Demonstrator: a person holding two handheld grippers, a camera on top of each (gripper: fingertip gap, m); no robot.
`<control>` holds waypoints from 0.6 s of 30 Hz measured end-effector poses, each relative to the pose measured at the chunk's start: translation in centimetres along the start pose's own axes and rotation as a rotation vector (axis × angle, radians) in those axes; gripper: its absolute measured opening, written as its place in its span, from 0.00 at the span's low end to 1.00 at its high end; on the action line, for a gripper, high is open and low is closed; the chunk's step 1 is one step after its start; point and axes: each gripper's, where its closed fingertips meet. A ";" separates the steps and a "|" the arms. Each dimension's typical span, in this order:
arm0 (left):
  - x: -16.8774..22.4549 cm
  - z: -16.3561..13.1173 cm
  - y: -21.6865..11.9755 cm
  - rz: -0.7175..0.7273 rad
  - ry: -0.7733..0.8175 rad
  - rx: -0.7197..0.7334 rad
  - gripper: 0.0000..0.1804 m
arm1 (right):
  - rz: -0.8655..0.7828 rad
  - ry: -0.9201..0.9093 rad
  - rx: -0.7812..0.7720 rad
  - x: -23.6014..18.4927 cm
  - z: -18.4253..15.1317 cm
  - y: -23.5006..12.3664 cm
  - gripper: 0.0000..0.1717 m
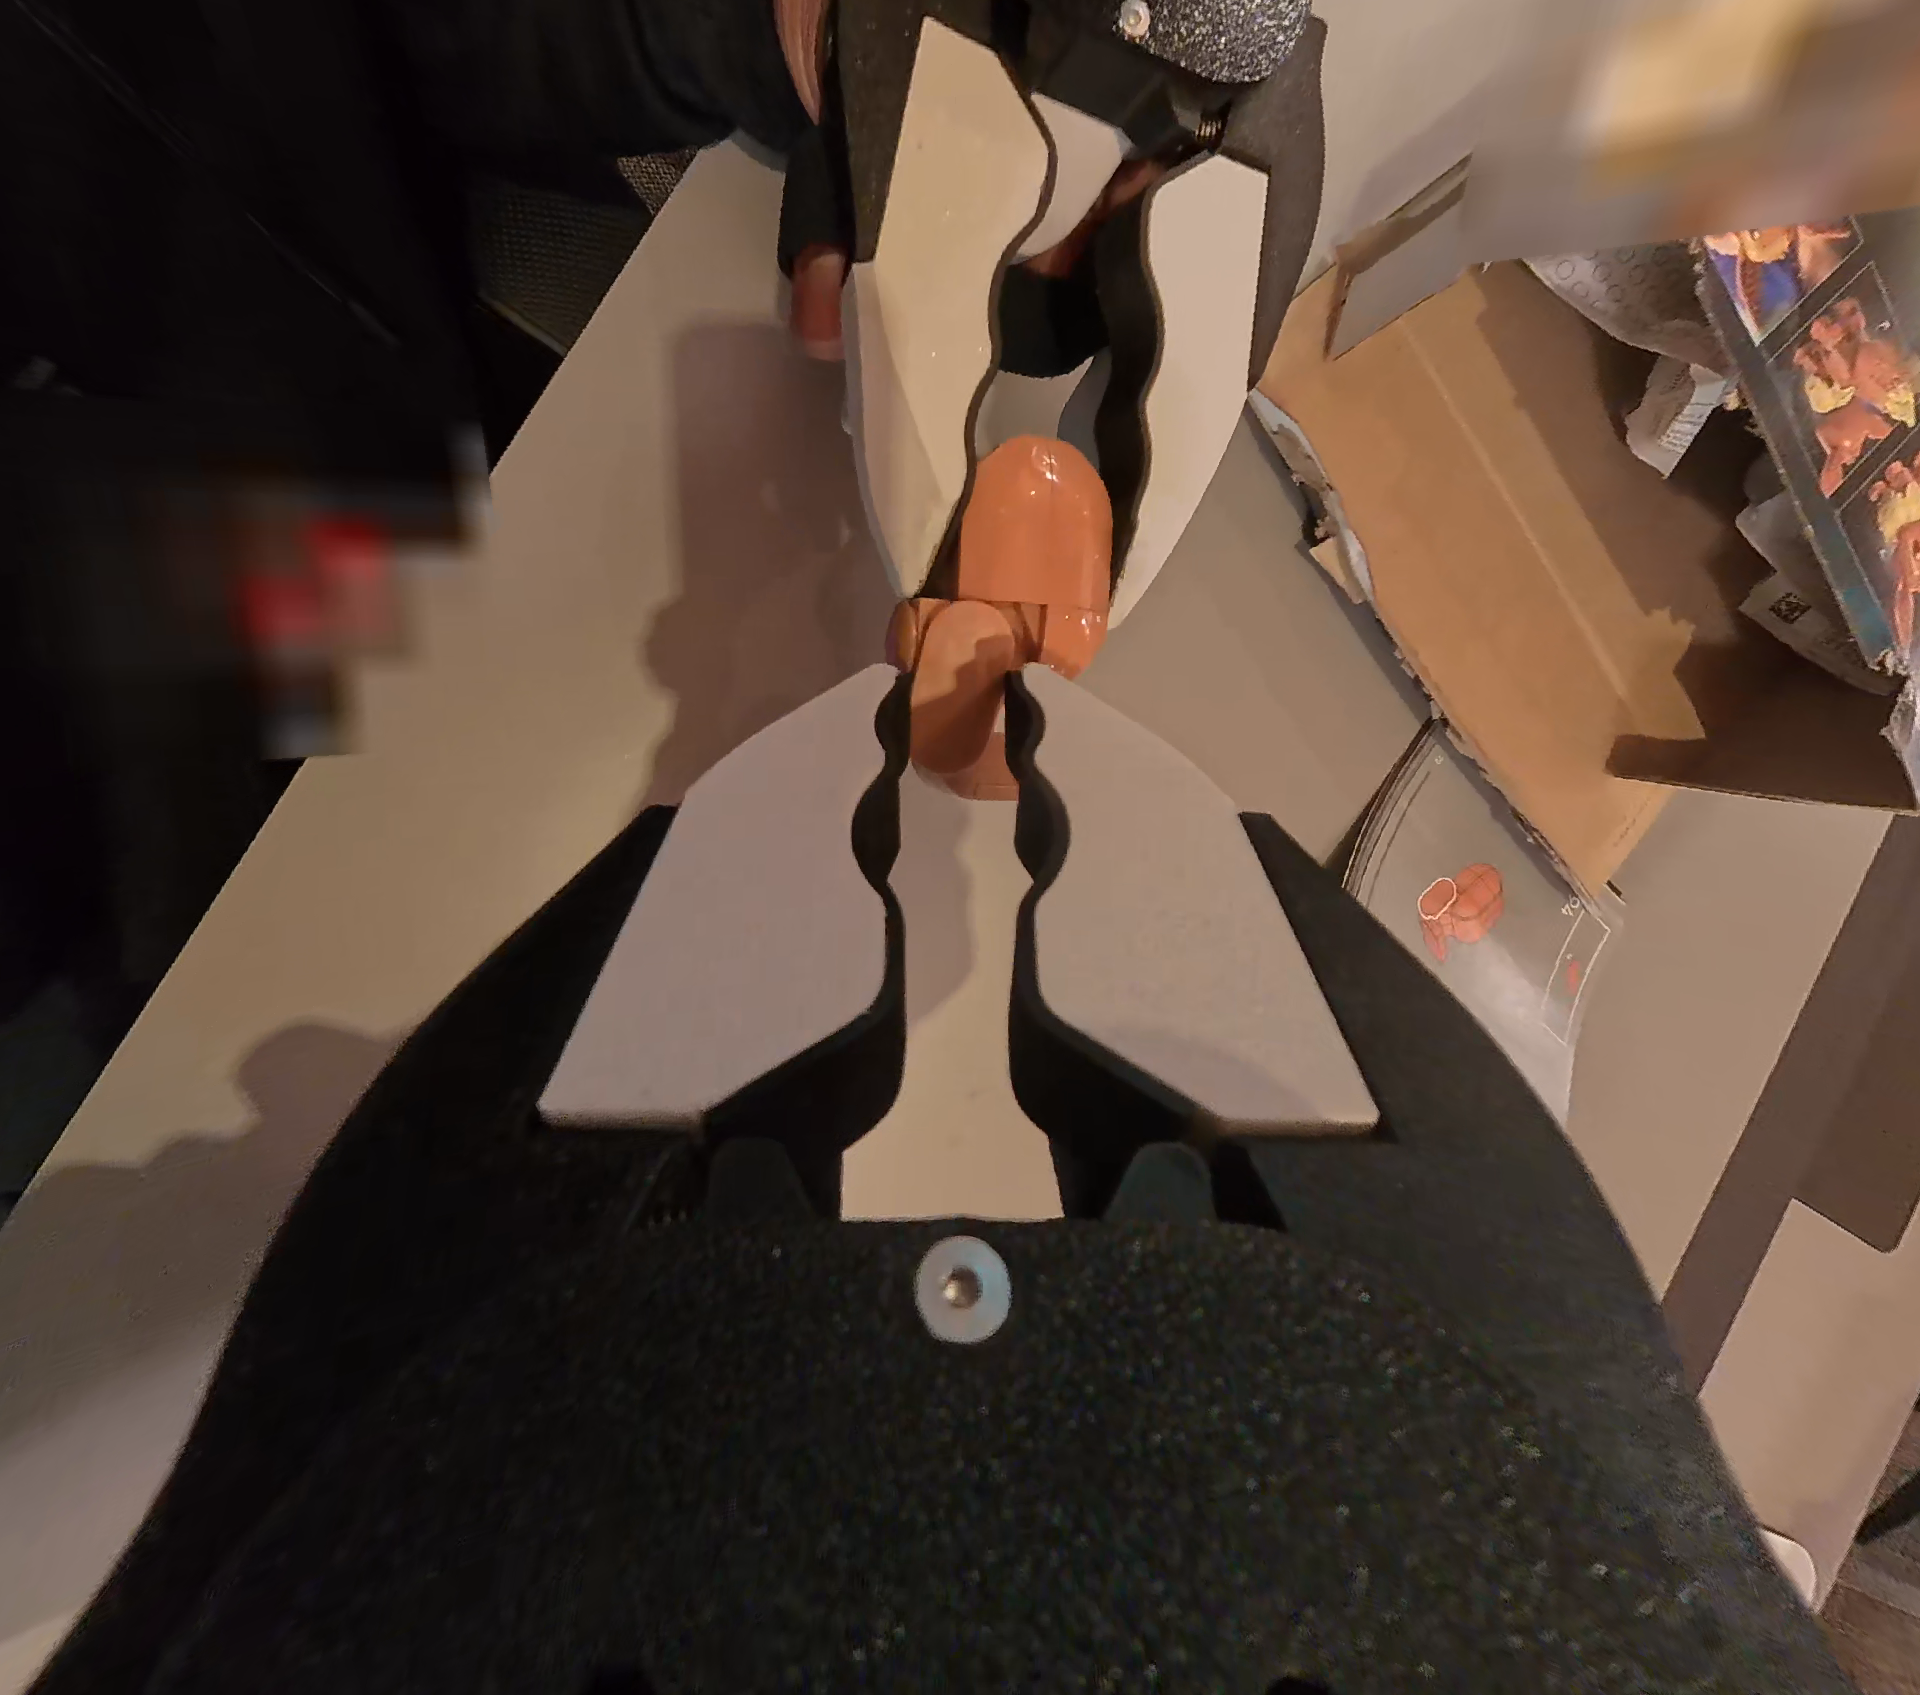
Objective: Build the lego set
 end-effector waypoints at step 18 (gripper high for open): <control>0.5 0.2 0.0 -0.034 -0.003 0.018 0.20 | 0.120 -0.105 -0.063 -0.6 0.1 -0.1 0.10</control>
Point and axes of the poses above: each gripper's, where its closed fingertips meet, y out along the fingers, z out of its top, x = y × z across the jaws, and after that the axes turned 4 degrees about -z, right-handed
